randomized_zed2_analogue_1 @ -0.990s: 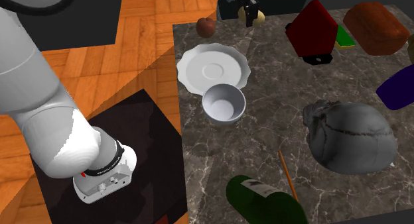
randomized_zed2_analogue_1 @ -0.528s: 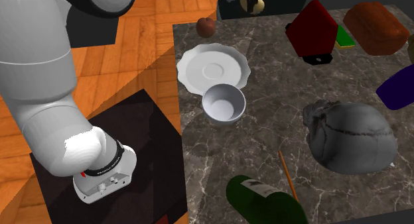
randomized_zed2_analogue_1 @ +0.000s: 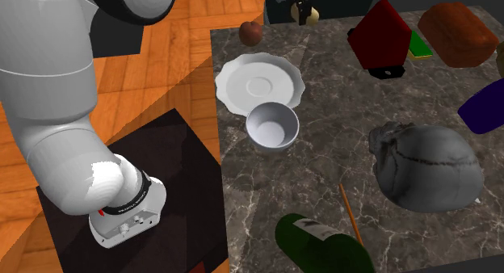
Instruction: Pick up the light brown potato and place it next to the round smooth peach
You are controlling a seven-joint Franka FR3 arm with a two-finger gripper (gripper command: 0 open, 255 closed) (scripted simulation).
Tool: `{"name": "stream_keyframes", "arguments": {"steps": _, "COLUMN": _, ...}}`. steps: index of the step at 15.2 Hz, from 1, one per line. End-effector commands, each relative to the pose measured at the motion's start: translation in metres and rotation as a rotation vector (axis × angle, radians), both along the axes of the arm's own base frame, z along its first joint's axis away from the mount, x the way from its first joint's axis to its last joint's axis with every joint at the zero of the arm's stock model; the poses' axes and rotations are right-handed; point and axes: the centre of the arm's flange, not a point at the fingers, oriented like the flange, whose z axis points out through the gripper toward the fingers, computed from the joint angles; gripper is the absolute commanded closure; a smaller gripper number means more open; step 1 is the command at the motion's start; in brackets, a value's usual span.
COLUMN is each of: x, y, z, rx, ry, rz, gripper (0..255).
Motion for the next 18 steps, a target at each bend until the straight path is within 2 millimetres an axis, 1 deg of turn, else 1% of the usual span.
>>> {"name": "stream_keyframes", "arguments": {"steps": 1, "x": 0.000, "y": 0.001, "z": -0.011, "rx": 0.000, "ry": -0.001, "rz": 0.000, "gripper": 255}}
{"name": "stream_keyframes", "arguments": {"steps": 17, "x": 0.000, "y": 0.001, "z": -0.095, "rx": 0.000, "ry": -0.001, "rz": 0.000, "gripper": 255}}
{"name": "stream_keyframes", "arguments": {"steps": 18, "x": 0.000, "y": 0.001, "z": -0.096, "rx": 0.000, "ry": -0.001, "rz": 0.000, "gripper": 255}}
